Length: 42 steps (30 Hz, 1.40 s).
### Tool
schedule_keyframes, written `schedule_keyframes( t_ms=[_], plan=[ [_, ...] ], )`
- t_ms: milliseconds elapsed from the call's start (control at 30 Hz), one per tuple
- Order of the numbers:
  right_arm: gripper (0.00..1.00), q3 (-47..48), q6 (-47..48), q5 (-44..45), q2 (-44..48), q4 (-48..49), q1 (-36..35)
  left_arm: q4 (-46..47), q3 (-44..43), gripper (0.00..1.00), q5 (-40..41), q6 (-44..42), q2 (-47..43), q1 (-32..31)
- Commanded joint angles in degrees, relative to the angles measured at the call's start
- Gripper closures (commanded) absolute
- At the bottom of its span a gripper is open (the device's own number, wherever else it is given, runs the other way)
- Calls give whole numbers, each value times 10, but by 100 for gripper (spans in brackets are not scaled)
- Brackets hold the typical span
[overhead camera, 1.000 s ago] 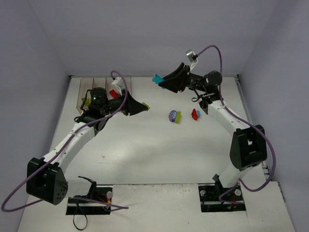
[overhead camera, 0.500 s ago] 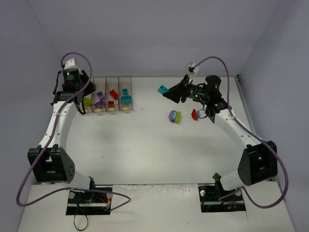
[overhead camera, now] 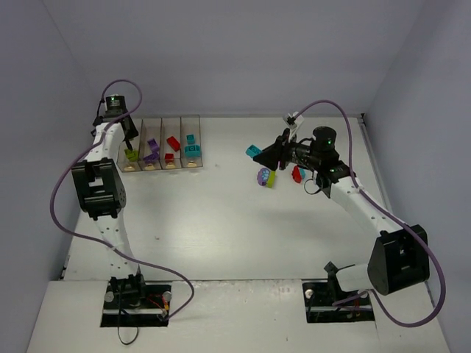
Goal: Sort the legos into containers by color
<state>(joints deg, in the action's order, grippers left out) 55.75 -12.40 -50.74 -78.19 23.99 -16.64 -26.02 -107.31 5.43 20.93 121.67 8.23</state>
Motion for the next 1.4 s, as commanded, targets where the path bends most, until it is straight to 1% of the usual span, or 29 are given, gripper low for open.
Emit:
schedule_keyframes(
  t_ms=[0, 67, 100, 167, 200, 233, 333, 433, 467, 500, 567, 600, 633, 667, 700, 733, 767, 800, 833, 867, 900, 967, 1033, 1067, 1200, 1367],
  plan=[
    [100, -1, 20, -2, 30, 20, -3, -9, -69, 85, 7, -23, 3, 7],
    [100, -5, 25, -4, 28, 17, -3, -14, -97, 76, 5, -27, 17, 8],
    [100, -6, 26, -6, 27, 16, -3, -17, -106, 68, 2, -27, 32, 8],
    [100, -6, 27, -8, 23, 14, -3, -27, -129, 59, -5, -30, 44, 7],
    [100, -6, 29, -9, 21, 13, -4, -29, -131, 55, -8, -30, 48, 7],
    [100, -6, 30, -9, 20, 12, -4, -31, -131, 49, -11, -27, 47, 6],
    [100, 0, 38, -8, 11, 11, -4, -25, -114, 39, -30, -18, 23, 1],
    [100, 9, 46, -7, 0, 9, -9, -34, -91, 35, -51, -2, -23, -14],
    [100, 15, 48, -6, -2, 10, -15, -39, -84, 35, -51, 4, -37, -14],
    [100, 18, 55, -2, -8, 10, -20, -44, -68, 34, -98, 20, -65, -30],
    [100, 24, 63, 6, -18, 9, -33, -45, -45, 32, -138, 37, -97, -47],
    [100, 31, 71, 10, -23, 9, -37, -46, -32, 32, -160, 59, -127, -56],
    [100, 35, 76, 14, -27, 9, -41, -39, -1, 32, -209, 74, -143, -72],
    [100, 39, 78, 18, -35, 9, -44, -32, 18, 32, -234, 92, -159, -77],
    [100, 45, 82, 20, -38, 9, -47, -19, 40, 32, -258, 133, -195, -99],
    [100, 50, 88, 25, -41, 9, -50, 14, 86, 32, -302, 154, -214, -120],
    [100, 53, 91, 29, -44, 9, -52, 24, 106, 32, -313, 172, -246, -131],
    [100, 59, 95, 35, -45, 10, -55, 34, 125, 32, -323, 210, -261, -143],
    [100, 60, 100, 42, -46, 12, -57, 67, 144, 32, -348, 229, -274, -166],
    [100, 62, 102, 44, -49, 13, -58, 79, 176, 32, -360, 246, -287, -177],
    [100, 66, 104, 46, -50, 13, -59, 92, 191, 32, -369, 274, -305, -189],
    [100, 73, 103, 49, -54, 17, -62, 120, 221, 32, -380, 292, -328, -224],
    [100, 76, 100, 49, -56, 22, -67, 154, 240, 32, -379, 313, -342, -253],
    [100, 77, 100, 50, -56, 23, -69, 163, 255, 32, -365, 321, -355, -262],
    [100, 74, 94, 53, -53, 33, -76, 173, 261, 32, -337, 322, -364, -296],
    [99, 66, 78, 51, -49, 53, -81, 179, 251, 32, -335, 320, -352, -325]
  ],
)
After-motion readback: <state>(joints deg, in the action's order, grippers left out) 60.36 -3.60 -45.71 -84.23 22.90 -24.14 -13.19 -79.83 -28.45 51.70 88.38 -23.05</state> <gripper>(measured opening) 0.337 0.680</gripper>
